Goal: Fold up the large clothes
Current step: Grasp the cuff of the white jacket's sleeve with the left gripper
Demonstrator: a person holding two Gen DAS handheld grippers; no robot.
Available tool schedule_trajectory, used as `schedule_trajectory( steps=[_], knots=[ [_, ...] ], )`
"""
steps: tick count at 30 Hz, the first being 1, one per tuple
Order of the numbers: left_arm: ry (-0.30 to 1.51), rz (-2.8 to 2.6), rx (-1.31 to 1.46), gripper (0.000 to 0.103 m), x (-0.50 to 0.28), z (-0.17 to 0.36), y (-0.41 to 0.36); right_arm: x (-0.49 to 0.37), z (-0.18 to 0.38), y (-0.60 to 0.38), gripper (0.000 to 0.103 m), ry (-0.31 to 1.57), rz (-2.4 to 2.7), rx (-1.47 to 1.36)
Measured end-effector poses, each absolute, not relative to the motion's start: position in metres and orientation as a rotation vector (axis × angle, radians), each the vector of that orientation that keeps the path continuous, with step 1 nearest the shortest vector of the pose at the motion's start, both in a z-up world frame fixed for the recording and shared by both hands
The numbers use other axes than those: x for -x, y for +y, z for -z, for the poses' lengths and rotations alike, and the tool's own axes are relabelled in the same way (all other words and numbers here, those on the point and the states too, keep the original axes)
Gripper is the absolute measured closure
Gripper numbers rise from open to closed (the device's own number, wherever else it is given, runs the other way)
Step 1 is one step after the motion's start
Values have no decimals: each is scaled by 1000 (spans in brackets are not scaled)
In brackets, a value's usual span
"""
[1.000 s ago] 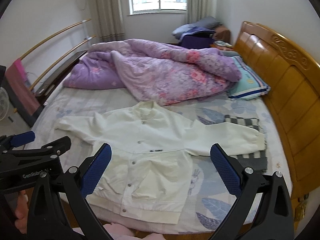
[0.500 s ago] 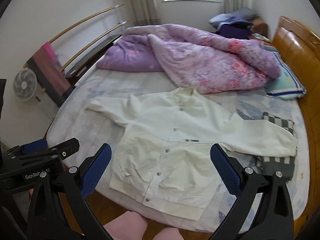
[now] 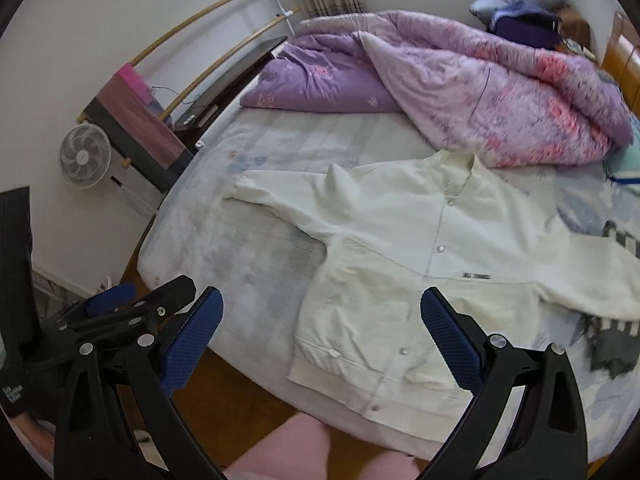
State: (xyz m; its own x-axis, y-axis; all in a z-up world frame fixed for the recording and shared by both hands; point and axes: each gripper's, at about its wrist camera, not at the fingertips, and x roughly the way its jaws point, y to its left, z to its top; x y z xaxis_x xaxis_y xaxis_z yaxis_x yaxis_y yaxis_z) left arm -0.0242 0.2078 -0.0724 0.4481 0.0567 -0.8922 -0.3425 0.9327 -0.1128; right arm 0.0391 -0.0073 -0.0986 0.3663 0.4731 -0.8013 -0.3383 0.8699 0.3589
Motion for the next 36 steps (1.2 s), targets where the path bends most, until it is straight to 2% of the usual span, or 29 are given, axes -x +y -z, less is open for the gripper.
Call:
schedule_trajectory(
  steps=[6,11,13,15,19,22,24,26,33,36],
  knots=[
    [1100,-184,213,5,-27,98,283,-79,125,59,7,1221,-411,-285],
    [1137,-156,179,5,-81,138,346,-120,155,107,8,1247,-329,-309],
    [1130,-138,198,5,-101,153,371,-135,165,121,10,1241,-308,-293],
    [1144,-129,220,5,-121,171,396,-156,177,137,22,1237,-296,-285],
    [1166,-181,285,5,-166,212,442,-197,204,158,23,1249,-247,-277],
    [1166,-206,367,5,-194,243,477,-218,220,169,37,1249,-230,-249],
    [1169,-223,429,5,-209,267,498,-234,233,176,56,1262,-206,-201],
    [1217,-267,497,5,-225,301,521,-250,248,181,65,1270,-184,-168],
    [1222,-376,703,5,-255,383,586,-277,305,180,85,1306,-115,-105],
    [1221,-436,772,6,-267,415,609,-281,328,177,87,1336,-93,-107]
  ],
)
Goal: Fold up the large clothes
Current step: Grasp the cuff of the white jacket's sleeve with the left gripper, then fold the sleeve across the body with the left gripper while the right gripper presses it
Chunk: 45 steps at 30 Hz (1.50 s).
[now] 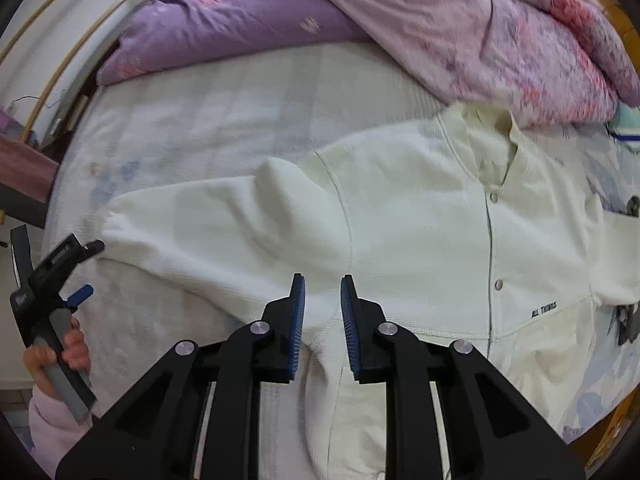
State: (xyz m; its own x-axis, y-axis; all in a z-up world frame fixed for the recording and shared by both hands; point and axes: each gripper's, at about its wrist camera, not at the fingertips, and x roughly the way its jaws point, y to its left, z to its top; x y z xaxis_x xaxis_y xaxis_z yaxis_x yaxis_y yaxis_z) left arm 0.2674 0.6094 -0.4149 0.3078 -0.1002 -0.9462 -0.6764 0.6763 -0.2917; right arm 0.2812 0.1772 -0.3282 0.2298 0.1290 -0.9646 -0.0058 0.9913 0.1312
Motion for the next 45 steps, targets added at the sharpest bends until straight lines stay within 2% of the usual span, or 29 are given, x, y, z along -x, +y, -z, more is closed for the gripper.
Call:
schedule_trajectory(
  steps=[7,10,13,15,17,19,24,28,29,30,31,34,45],
  knots=[
    [1162,-577,853,6,-290,468,653,-277,369,187,88,1407,-68,-30],
    [1142,-649,845,15,-297,476,671,-277,383,192,88,1426,-70,-8],
    [1179,-624,716,37,-312,471,670,-280,397,195,88,1436,-67,0],
    [1203,-583,585,65,-323,460,658,-284,402,196,89,1436,-66,-13],
    [1208,-564,417,76,-333,442,641,-289,404,196,92,1428,-78,-18],
    [1194,-585,333,78,-334,425,633,-294,406,195,93,1435,-68,1],
    [1164,-608,340,79,-321,389,638,-301,416,184,96,1455,-92,-47],
    [1165,-624,328,79,-320,381,629,-305,471,182,97,1571,-228,-236],
    [1166,-626,309,79,-317,378,631,-303,495,180,98,1599,-219,-270],
    [1167,-619,309,79,-315,374,627,-302,511,179,103,1613,-202,-281],
    [1163,-607,322,79,-312,368,623,-302,520,175,103,1591,-195,-322],
    [1120,-606,250,79,-300,342,605,-299,520,163,103,1581,-172,-443],
    [978,-511,198,79,-287,232,502,-293,515,163,103,1549,-192,-422]
  ],
)
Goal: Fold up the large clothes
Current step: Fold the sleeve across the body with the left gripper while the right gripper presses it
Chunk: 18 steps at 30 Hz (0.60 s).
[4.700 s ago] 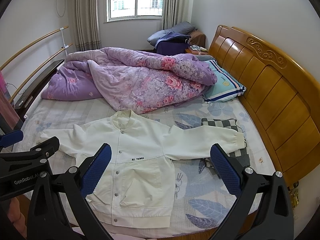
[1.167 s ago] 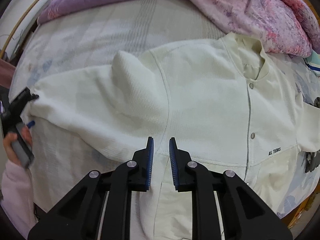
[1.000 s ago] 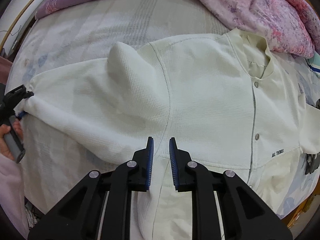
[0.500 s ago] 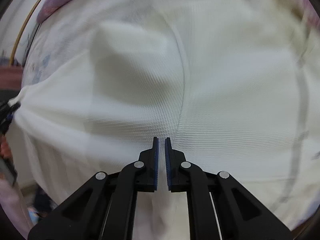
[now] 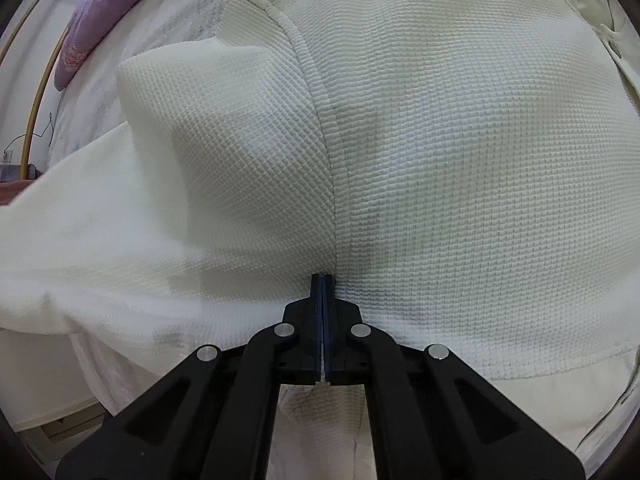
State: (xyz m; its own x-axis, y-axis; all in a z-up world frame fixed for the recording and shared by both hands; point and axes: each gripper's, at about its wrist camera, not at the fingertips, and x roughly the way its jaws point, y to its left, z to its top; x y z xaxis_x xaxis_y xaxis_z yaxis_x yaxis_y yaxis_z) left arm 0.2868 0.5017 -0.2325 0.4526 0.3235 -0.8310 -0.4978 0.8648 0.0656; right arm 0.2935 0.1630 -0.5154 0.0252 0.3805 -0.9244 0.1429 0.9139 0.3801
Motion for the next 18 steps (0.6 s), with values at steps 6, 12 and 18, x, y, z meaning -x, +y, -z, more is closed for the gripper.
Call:
schedule_trajectory(
  steps=[6,12,18],
  knots=[
    [922,-410,140,79,-288,183,413,-293,516,149,103,1541,-255,-470],
    [916,-316,79,79,-293,162,303,-288,519,125,103,1527,-309,-514],
    [946,-229,-31,79,-300,180,174,-281,506,65,101,1519,-397,-725]
  ],
)
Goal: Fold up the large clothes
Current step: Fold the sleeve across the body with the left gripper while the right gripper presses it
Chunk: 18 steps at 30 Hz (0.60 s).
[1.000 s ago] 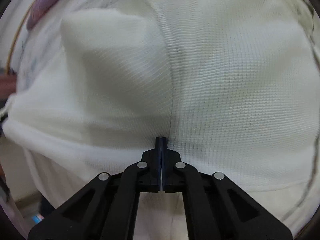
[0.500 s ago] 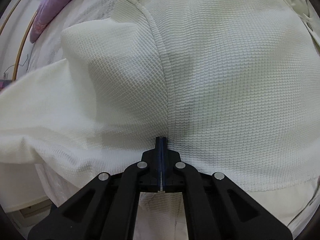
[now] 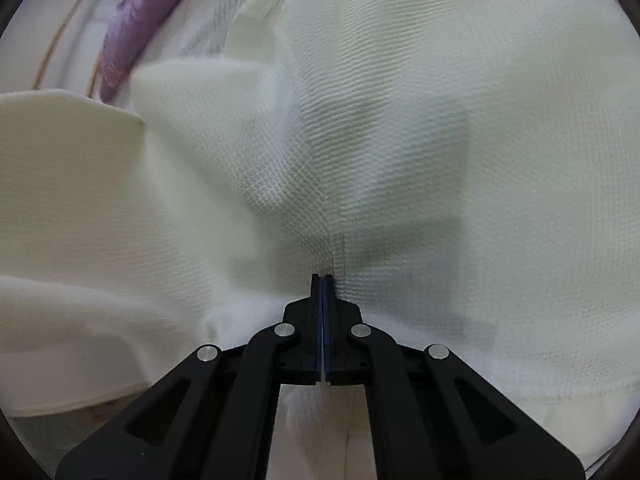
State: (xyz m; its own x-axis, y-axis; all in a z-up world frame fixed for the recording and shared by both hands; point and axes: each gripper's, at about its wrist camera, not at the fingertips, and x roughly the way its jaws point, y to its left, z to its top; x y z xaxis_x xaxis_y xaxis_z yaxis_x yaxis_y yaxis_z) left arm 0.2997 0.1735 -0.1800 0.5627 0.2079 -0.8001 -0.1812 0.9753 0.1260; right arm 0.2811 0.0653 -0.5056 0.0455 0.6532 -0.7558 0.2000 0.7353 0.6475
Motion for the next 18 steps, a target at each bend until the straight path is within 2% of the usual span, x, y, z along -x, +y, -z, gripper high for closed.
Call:
schedule_trajectory(
  steps=[9,16,17,18],
  knots=[
    [1058,-61,-204,79,-313,271,-10,-196,475,-172,100,1416,-94,-742],
    [1304,88,-206,77,-313,397,-107,-113,464,-328,100,1355,264,-832],
    [1332,101,-209,70,-311,408,-114,-104,461,-341,99,1337,297,-847],
    [1374,131,-213,52,-308,419,-120,-98,458,-346,97,1330,315,-852]
  ],
)
